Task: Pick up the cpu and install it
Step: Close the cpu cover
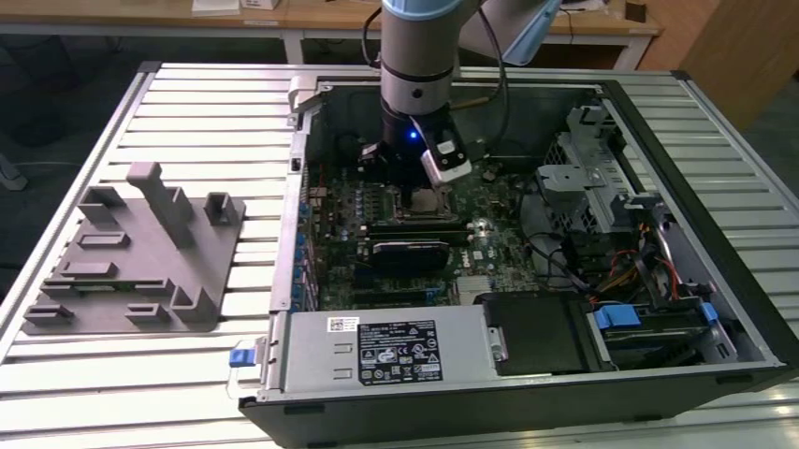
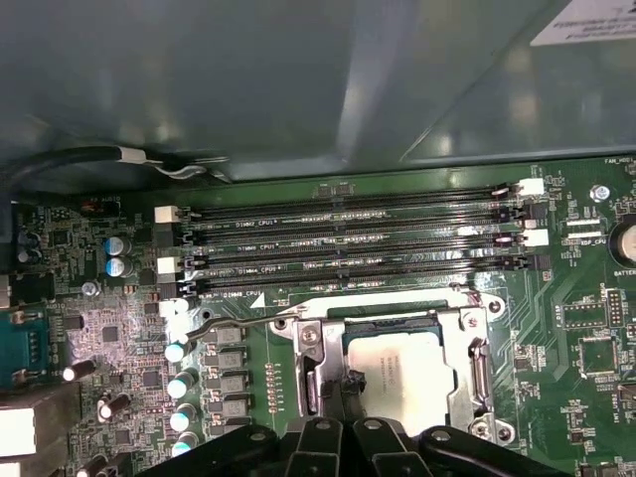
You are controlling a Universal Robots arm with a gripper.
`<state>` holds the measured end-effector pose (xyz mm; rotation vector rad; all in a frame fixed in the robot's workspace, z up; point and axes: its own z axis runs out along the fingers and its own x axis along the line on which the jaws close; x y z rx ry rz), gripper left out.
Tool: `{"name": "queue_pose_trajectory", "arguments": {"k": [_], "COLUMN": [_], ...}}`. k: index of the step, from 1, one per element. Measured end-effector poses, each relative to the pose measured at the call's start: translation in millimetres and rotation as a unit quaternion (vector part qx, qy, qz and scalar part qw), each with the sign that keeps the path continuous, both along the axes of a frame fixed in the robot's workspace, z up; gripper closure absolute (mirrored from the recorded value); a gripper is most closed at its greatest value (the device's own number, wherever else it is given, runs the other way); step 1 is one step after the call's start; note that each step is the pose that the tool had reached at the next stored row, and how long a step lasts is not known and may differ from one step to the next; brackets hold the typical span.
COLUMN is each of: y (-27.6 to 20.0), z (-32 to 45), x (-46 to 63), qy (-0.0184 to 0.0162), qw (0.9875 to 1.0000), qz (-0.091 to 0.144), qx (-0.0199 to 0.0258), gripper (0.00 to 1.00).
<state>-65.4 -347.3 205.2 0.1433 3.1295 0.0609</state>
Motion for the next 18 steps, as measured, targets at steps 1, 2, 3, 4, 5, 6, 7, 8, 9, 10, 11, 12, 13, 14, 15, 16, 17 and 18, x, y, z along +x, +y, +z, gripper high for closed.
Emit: {"name": "queue_pose_trajectory", "arguments": {"k": [1, 2, 3, 4, 5, 6, 7, 8, 9, 10, 11, 12, 13, 14, 15, 16, 17, 18], "y": [0.0, 0.0, 0.0, 0.0, 0.0, 0.0, 0.0, 0.0, 0.0, 0.0, 0.0, 0.0, 0.0, 0.1, 0.1, 0.1, 0.0, 0.0], "z": [0.8, 1.9, 2.6, 3.2, 3.7, 4.5, 5.6, 6.8, 8.1, 9.5, 10.8, 12.0, 12.7, 12.7, 12.6, 12.6, 12.7, 12.7], "x": [0.0, 0.0, 0.0, 0.0, -0.1, 0.0, -0.1, -0.1, -0.1, -0.1, -0.1, -0.1, -0.1, 0.0, 0.0, -0.1, -0.1, -0.3], "qy": [0.0000, 0.0000, 0.0000, -0.0001, -0.0002, -0.0003, -0.0004, -0.0006, -0.0007, -0.0007, -0.0009, -0.0009, -0.0010, -0.0012, -0.0014, -0.0015, -0.0018, -0.0032], "qw": [1.0000, 1.0000, 1.0000, 1.0000, 1.0000, 1.0000, 1.0000, 1.0000, 1.0000, 1.0000, 1.0000, 1.0000, 1.0000, 1.0000, 1.0000, 1.0000, 1.0000, 1.0000], "qz": [0.000, 0.000, 0.000, 0.001, 0.001, 0.001, 0.001, 0.001, 0.001, 0.002, 0.002, 0.002, 0.002, 0.002, 0.002, 0.002, 0.002, 0.002], "qx": [0.0003, 0.0006, 0.0008, 0.0012, 0.0020, 0.0027, 0.0033, 0.0036, 0.0038, 0.0040, 0.0041, 0.0043, 0.0044, 0.0044, 0.0045, 0.0045, 0.0044, 0.0044], "gripper": [0.89, 0.89, 0.89, 0.89, 0.89, 0.89, 0.89, 0.89, 0.89, 0.89, 0.89, 0.89, 0.89, 0.89, 0.89, 0.89, 0.89, 0.89]}}
